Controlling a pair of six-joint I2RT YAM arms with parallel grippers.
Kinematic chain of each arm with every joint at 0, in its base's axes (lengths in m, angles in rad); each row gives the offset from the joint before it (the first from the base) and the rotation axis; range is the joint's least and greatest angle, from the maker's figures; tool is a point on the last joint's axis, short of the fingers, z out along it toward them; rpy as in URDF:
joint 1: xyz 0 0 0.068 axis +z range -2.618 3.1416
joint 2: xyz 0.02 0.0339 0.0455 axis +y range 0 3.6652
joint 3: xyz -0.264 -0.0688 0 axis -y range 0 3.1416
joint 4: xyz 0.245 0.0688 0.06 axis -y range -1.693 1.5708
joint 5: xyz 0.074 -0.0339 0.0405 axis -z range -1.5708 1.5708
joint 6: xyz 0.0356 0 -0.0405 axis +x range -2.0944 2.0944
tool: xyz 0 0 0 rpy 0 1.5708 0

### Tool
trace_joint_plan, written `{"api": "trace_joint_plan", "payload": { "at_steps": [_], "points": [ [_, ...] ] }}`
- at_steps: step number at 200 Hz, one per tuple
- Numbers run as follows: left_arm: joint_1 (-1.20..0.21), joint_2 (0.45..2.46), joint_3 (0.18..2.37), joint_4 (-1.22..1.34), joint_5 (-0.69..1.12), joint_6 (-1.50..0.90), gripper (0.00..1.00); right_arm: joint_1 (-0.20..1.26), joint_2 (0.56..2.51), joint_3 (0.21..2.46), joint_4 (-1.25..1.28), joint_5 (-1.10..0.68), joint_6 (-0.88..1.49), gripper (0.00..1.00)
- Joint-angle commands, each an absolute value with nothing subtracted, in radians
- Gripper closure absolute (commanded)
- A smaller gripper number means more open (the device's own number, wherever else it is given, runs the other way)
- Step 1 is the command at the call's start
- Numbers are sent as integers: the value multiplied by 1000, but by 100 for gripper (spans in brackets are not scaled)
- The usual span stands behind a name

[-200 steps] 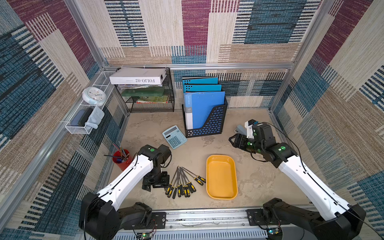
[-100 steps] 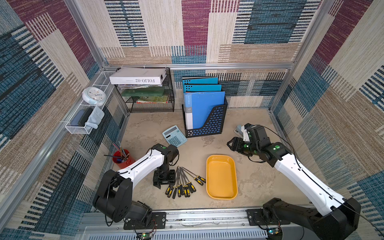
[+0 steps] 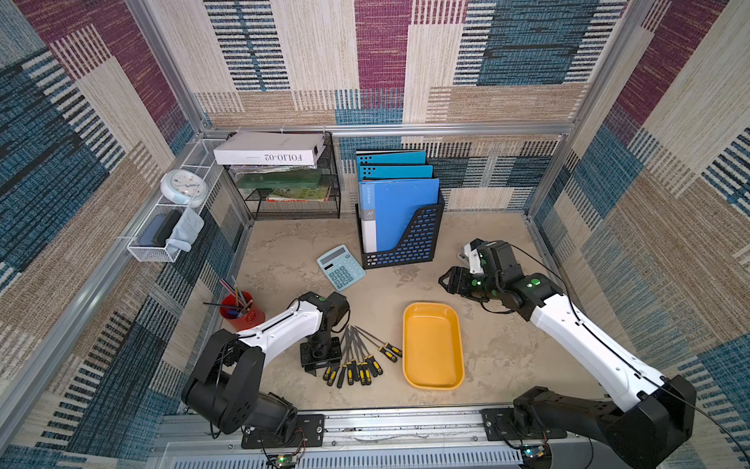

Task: Put the file tool into the storage box
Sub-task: Pick up the file tool from the center of the board.

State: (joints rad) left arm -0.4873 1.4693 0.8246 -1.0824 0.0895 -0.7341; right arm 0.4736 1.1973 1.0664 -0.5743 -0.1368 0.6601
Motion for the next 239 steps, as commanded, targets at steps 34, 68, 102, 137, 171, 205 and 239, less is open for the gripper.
{"api": "trace_joint_plan", "payload": {
  "at_steps": [34,68,102,137,171,205,239],
  "points": [
    [-487,1497,794,-1027,87,-763,53,473,1194,1050,-547,-158,631,33],
    [-488,1516,791,-1014,76,-760,53,474,1193,1040,-526,-168,633,33],
    [-488,1539,790,-1003,50,-761,59,474,1197,1040,-522,-170,630,34],
    [-487,1555,805,-993,38,-759,70,474,1192,1040,-522,-169,632,34],
    [-487,1558,825,-994,38,-729,80,475,1187,1034,-516,-169,637,35],
    [-486,1535,852,-1005,47,-697,93,475,1191,1031,-502,-188,646,37],
    [-486,1467,923,-1065,70,-633,99,476,1218,1058,-499,-236,652,37]
  ]
}}
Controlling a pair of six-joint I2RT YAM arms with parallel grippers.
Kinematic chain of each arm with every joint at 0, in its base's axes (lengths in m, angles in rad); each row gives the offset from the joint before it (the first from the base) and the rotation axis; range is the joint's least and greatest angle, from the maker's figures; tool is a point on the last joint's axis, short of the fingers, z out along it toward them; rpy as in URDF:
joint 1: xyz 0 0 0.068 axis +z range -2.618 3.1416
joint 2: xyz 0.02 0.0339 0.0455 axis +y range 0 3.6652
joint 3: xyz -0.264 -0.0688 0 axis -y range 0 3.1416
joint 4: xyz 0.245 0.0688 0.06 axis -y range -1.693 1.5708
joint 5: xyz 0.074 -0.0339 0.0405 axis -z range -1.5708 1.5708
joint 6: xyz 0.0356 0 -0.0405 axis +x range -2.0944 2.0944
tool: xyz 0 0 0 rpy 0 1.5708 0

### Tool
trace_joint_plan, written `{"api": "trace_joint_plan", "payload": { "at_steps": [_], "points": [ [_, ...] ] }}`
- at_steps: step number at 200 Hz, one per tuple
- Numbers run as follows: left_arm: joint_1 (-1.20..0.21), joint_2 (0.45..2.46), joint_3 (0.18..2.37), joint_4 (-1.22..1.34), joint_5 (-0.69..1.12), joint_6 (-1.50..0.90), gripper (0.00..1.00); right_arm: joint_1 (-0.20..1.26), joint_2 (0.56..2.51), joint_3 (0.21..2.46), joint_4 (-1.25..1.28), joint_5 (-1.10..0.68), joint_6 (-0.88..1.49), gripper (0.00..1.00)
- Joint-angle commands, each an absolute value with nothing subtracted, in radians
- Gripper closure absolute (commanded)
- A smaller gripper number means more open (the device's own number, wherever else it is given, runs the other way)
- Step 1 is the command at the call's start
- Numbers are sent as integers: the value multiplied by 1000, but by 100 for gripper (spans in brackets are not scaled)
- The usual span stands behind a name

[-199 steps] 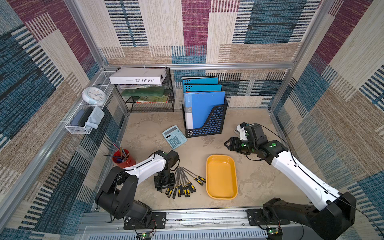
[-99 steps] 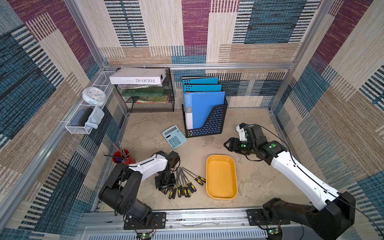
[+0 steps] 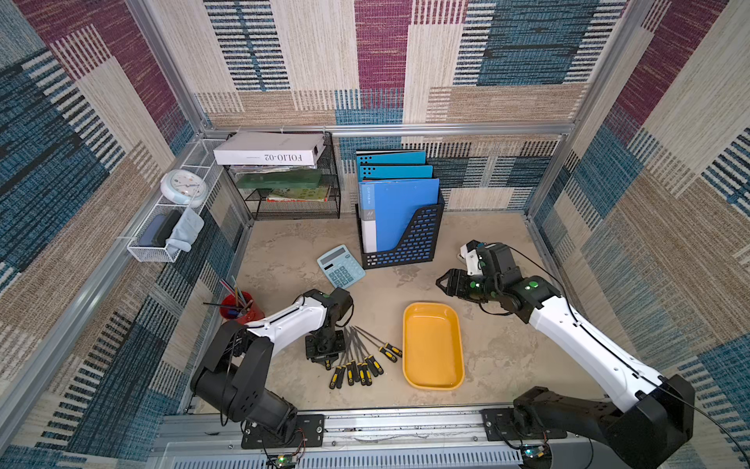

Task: Put the file tool into the storage box
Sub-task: Pick up the file tool from the center of the board, then place the file tool in the storage box.

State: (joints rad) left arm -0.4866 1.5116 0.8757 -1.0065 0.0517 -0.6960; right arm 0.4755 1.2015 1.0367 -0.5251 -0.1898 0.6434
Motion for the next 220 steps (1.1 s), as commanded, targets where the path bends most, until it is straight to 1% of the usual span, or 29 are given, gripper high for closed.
{"api": "trace_joint_plan", "payload": {
  "at_steps": [1,24,50,77,100,126,150,220],
  "points": [
    [-487,1464,930,-1068,70,-632,99,477,1219,1060,-499,-239,652,37],
    [-488,1361,1000,-1121,139,-588,100,479,1249,1097,-480,-329,654,35],
    [-494,1258,1076,-1118,345,-547,100,507,1296,1109,-384,-467,700,34],
    [-535,1239,1142,-1113,507,-528,99,577,1350,1107,-238,-544,781,35],
    [-580,1247,1169,-1110,522,-526,99,640,1413,1124,-157,-582,831,38],
    [-605,1244,1155,-1083,518,-551,99,714,1494,1177,-172,-586,842,42],
    [-614,1237,1146,-1047,514,-573,100,756,1529,1167,-155,-585,872,45],
    [-646,1246,1137,-1011,546,-572,100,795,1588,1170,-130,-563,891,50]
  ]
}}
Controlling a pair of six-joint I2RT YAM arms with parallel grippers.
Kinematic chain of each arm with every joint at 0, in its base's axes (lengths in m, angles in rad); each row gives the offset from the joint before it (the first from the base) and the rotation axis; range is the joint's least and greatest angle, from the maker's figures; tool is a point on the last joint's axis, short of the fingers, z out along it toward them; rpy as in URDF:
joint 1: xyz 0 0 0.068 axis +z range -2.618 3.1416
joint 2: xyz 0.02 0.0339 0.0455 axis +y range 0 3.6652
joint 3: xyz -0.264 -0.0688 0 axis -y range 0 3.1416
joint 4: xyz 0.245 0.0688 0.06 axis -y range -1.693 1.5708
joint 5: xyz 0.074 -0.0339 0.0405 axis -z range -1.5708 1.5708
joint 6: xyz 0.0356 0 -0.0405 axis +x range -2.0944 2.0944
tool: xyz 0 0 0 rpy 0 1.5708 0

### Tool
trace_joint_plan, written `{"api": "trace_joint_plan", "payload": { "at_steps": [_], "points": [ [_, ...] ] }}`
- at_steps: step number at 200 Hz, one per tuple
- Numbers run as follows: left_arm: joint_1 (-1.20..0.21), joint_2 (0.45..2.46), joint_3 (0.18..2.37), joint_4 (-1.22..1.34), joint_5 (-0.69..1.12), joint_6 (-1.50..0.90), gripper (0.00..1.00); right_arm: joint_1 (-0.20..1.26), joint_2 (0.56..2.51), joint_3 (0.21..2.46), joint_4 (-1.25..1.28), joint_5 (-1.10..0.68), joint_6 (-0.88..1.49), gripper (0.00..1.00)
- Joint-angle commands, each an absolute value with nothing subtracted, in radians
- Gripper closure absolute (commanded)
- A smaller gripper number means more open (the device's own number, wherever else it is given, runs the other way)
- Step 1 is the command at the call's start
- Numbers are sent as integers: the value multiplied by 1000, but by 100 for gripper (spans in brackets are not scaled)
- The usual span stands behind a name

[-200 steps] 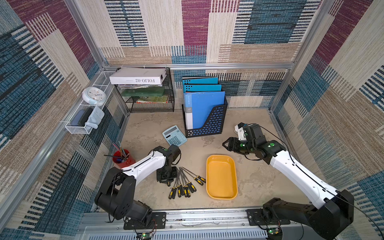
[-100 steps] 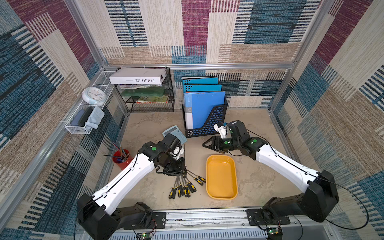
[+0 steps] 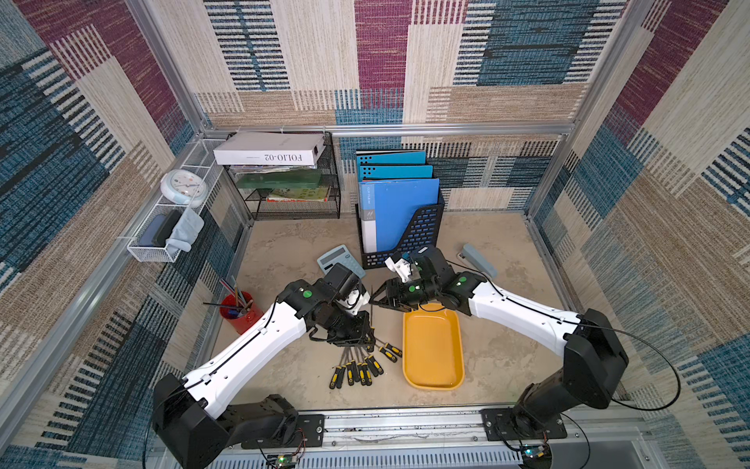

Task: Put the file tool into the storage box
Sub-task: Place the file tool in the storage box.

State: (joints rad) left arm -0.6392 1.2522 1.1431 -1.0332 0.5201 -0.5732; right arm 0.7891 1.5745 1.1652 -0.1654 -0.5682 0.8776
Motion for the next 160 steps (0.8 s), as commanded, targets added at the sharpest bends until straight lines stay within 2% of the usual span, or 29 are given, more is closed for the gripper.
{"api": "trace_joint_plan", "payload": {
  "at_steps": [1,19,30,49,63,74,99,110,123,160],
  "points": [
    [-647,1245,1136,-1011,546,-572,100,795,1589,1170,-128,-562,891,50],
    [-652,1240,1131,-1005,553,-571,100,798,1608,1179,-129,-562,888,55],
    [-655,1240,1128,-1001,557,-569,100,800,1616,1186,-124,-566,887,61],
    [-657,1236,1122,-1000,542,-567,99,801,1624,1202,-141,-562,884,86],
    [-656,1228,1114,-996,521,-573,86,801,1615,1204,-158,-553,882,100],
    [-655,1227,1116,-991,503,-590,68,801,1604,1208,-187,-549,870,100],
    [-652,1235,1166,-1018,480,-618,35,778,1569,1234,-319,-508,822,100],
    [-649,1235,1189,-1036,458,-628,31,748,1542,1235,-376,-490,804,100],
    [-641,1228,1208,-1058,419,-635,20,704,1514,1239,-466,-461,771,100],
    [-604,1182,1183,-1113,289,-640,15,600,1471,1215,-668,-391,670,100]
  ]
}}
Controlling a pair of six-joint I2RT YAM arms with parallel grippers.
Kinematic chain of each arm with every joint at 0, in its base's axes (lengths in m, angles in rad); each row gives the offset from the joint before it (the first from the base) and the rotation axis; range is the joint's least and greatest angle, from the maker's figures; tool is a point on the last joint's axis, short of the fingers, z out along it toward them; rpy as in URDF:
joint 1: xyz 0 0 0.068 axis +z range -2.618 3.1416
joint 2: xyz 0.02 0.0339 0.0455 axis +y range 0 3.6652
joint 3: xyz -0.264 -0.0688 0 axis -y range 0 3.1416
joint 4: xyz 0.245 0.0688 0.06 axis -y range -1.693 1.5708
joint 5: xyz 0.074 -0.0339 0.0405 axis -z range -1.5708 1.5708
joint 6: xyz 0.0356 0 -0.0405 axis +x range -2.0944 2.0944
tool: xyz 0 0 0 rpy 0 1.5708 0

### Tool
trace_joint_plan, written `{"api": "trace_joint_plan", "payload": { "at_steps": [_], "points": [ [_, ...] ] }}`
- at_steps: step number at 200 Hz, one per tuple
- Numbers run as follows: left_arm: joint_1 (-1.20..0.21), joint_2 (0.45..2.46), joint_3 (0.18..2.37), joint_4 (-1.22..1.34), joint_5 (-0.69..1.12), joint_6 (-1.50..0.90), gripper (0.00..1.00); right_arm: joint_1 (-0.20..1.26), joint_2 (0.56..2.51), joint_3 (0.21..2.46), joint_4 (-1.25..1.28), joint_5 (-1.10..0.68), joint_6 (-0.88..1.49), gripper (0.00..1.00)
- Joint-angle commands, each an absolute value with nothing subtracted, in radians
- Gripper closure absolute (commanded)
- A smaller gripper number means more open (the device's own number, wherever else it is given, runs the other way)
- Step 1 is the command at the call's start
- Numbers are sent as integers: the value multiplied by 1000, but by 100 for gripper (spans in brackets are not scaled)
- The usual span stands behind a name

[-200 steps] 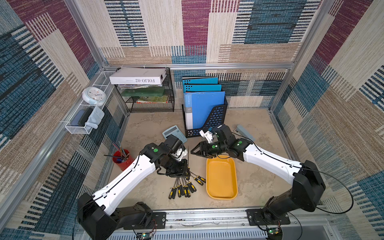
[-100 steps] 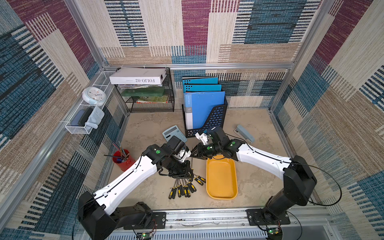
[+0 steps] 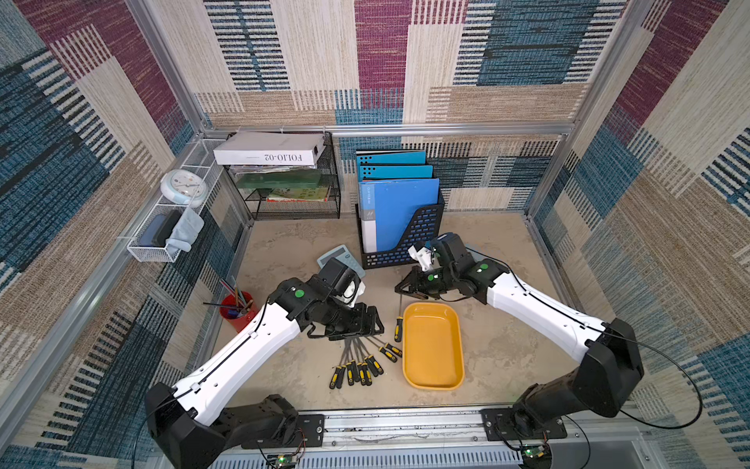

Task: Put the file tool into the storage box
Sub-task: Place the file tool in the storage box.

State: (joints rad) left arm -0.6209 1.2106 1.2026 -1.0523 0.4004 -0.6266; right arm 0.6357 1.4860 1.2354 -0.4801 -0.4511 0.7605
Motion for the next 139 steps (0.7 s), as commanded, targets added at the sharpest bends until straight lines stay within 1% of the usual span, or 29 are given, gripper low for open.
{"api": "trace_joint_plan", "payload": {
  "at_steps": [1,5,10,28,61,139],
  "points": [
    [-603,1180,1181,-1114,287,-640,15,597,1471,1213,-670,-391,669,100],
    [-600,1175,1174,-1119,273,-643,9,594,1471,1205,-677,-388,663,100],
    [-597,1169,1167,-1126,256,-647,7,594,1473,1196,-685,-381,656,100],
    [-588,1158,1134,-1149,222,-654,7,594,1484,1154,-696,-362,648,100],
    [-581,1162,1072,-1153,217,-686,7,610,1498,1057,-621,-345,665,100],
    [-578,1160,962,-1153,179,-747,9,687,1598,996,-537,-319,707,100]
  ]
}}
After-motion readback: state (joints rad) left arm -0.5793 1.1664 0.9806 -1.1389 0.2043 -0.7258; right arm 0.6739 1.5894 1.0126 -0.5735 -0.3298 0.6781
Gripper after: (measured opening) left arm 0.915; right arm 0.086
